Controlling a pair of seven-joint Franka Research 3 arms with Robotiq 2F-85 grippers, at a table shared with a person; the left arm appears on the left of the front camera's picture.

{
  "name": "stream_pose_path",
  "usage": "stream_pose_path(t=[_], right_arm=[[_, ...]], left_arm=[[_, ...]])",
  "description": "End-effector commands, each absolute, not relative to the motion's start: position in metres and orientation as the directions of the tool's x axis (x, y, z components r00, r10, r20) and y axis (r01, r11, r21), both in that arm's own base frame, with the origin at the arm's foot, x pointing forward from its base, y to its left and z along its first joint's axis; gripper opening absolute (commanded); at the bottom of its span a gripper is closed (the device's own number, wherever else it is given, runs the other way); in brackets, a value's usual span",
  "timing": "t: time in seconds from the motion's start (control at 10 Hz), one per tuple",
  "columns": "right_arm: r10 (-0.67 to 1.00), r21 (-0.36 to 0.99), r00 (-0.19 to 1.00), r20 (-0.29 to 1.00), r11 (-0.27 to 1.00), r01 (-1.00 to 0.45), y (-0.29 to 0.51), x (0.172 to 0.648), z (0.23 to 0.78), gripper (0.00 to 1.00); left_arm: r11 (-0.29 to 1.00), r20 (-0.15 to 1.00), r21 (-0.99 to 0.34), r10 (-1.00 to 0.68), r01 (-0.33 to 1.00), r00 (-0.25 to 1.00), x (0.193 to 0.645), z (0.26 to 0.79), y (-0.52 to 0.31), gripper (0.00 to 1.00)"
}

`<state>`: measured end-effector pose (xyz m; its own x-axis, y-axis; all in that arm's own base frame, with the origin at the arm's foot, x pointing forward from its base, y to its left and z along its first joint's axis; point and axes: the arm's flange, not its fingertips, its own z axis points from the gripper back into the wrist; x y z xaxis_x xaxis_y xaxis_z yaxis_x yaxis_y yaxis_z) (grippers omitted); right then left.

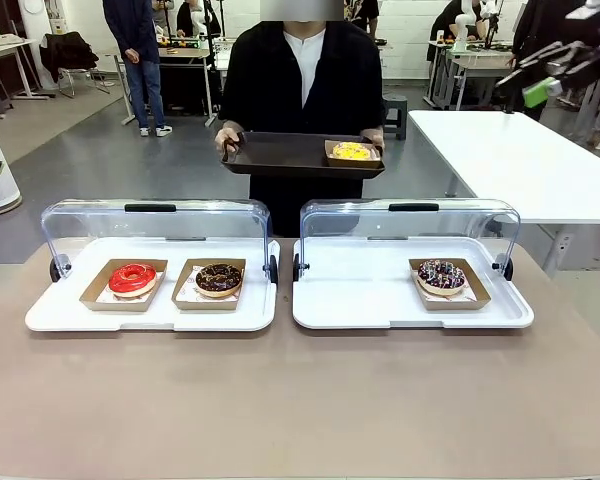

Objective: Provide the desired donut to the person.
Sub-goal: Pick up and lift the Paper togo box containing the Donut pointed at by the person.

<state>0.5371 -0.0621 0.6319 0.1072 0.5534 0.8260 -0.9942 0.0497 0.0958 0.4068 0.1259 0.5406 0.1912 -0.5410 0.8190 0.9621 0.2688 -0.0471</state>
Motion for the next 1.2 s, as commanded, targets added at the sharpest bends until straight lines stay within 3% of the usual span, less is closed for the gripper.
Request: stream_pose_path(t=[0.0, 0.2, 0.5, 1.1], right_arm=[[0.511, 0.048, 0.127, 0.85, 0.165, -0.985, -0.085, 0.557, 0.631, 1.0], [0.482, 0.015, 0.168, 0.86, 0.306, -0.952, -0.107, 0.57, 0.615, 1.0], [0.454, 0.037, 0.168, 0.875, 0.283, -0.958, -0.123, 0.58, 0.589, 1.0], [0.474, 0.048, 0.194, 0.859, 0.301, -0.952, -0.127, 0.58, 0.597, 1.0]], left_arm=[[0.262, 0.832, -0.039, -0.526, 0.964, 0.177, 0.407, 0.542, 0.127, 1.0], [0.262, 0.832, -0.039, -0.526, 0.964, 0.177, 0.407, 0.542, 0.127, 1.0], [0.262, 0.832, -0.039, -0.526, 0.964, 0.177, 0.407, 0.542, 0.127, 1.0], [0.262, 0.832, -0.039, -0.526, 0.964, 0.177, 0.407, 0.542, 0.127, 1.0]])
